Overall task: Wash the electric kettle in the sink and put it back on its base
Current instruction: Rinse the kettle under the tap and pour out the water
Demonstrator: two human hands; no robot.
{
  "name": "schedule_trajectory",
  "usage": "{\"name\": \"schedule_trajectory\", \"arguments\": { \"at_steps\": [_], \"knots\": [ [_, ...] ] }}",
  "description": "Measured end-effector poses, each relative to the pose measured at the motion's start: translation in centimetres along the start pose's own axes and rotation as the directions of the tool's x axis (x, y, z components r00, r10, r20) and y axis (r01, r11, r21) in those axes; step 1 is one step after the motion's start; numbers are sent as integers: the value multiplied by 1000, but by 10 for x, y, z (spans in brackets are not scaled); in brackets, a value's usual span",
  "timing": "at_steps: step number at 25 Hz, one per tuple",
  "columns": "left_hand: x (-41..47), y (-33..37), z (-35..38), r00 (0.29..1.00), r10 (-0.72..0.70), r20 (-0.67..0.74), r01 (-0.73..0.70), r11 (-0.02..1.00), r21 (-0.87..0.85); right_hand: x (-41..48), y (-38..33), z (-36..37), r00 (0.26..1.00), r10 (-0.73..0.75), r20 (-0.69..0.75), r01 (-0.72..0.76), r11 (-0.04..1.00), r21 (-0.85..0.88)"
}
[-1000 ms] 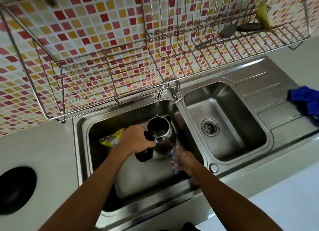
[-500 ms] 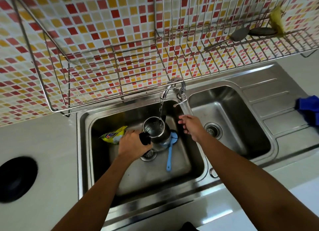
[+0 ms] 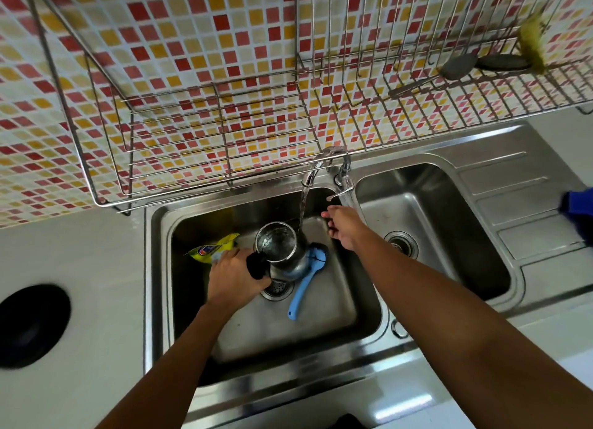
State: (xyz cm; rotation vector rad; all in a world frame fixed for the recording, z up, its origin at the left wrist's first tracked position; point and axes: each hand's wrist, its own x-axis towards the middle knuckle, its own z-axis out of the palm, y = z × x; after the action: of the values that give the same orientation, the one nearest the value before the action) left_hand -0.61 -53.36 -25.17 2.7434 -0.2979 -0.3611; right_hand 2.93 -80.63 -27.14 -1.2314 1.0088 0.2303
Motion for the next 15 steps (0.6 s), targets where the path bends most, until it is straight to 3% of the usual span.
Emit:
{"name": "schedule_trajectory", "arguments": {
  "at_steps": [15],
  "knots": [
    [14, 4, 19, 999, 34, 15, -35, 998, 51, 9, -14, -9, 996, -32, 85, 13, 977, 214]
  ]
}}
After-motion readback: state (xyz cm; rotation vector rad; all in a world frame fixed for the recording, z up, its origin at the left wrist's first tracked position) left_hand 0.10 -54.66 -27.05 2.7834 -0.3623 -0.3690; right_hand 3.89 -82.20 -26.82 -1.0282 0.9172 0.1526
